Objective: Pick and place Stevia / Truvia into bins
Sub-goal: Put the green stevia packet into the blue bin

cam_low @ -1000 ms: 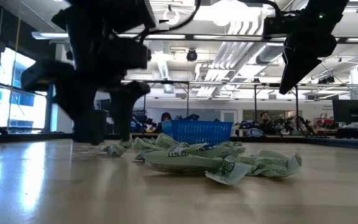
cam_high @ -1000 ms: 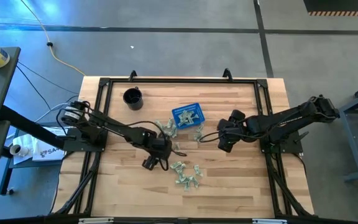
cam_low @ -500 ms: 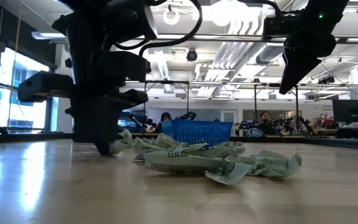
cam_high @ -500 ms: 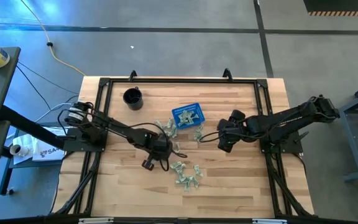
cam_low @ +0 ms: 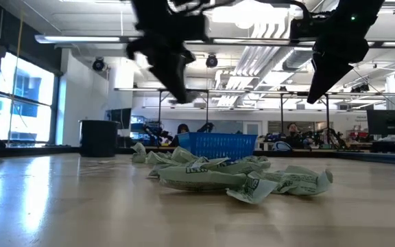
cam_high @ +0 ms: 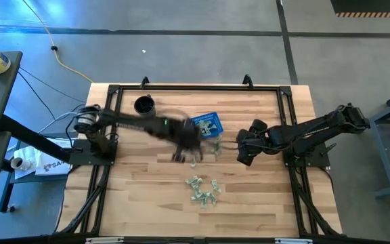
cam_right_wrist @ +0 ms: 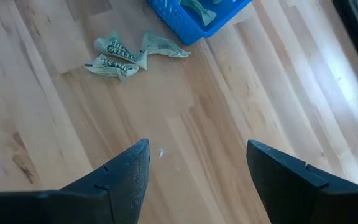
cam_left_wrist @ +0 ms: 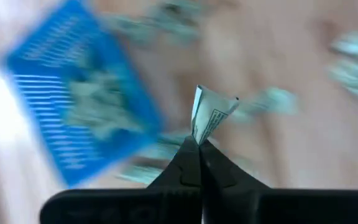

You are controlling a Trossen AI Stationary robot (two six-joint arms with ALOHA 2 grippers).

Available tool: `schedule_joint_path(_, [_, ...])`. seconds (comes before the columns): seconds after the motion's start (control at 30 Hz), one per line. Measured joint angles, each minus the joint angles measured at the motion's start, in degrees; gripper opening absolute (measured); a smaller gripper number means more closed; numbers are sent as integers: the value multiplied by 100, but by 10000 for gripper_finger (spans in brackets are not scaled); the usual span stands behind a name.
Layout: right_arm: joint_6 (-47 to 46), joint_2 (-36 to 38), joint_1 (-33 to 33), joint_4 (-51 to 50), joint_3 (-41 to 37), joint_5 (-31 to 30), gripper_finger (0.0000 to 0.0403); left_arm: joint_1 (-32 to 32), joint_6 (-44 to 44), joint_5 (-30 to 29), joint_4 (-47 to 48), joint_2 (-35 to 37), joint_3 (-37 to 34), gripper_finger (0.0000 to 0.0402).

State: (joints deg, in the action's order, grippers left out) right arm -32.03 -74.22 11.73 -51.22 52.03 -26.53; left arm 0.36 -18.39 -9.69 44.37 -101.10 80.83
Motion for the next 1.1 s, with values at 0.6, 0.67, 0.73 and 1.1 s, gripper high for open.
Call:
schedule_joint_path(0.6, [-1419, -2, 999, -490, 0, 9, 257, 1578, 888, 1322, -879, -419, 63, 219])
schedule_joint_path(0.67, [-1421, -2, 993, -499, 0, 7, 257, 1476, 1212, 1293, -73, -284, 169, 231])
schedule_joint_path(0.73, [-1402, -2, 967, -497, 0, -20, 257, 1340, 1173, 1293, 649, -67, 205, 236])
schedule_joint_path(1.1, [-752, -2, 550, -345, 0, -256, 257, 1307, -520, 734, 1003, 446, -929, 209])
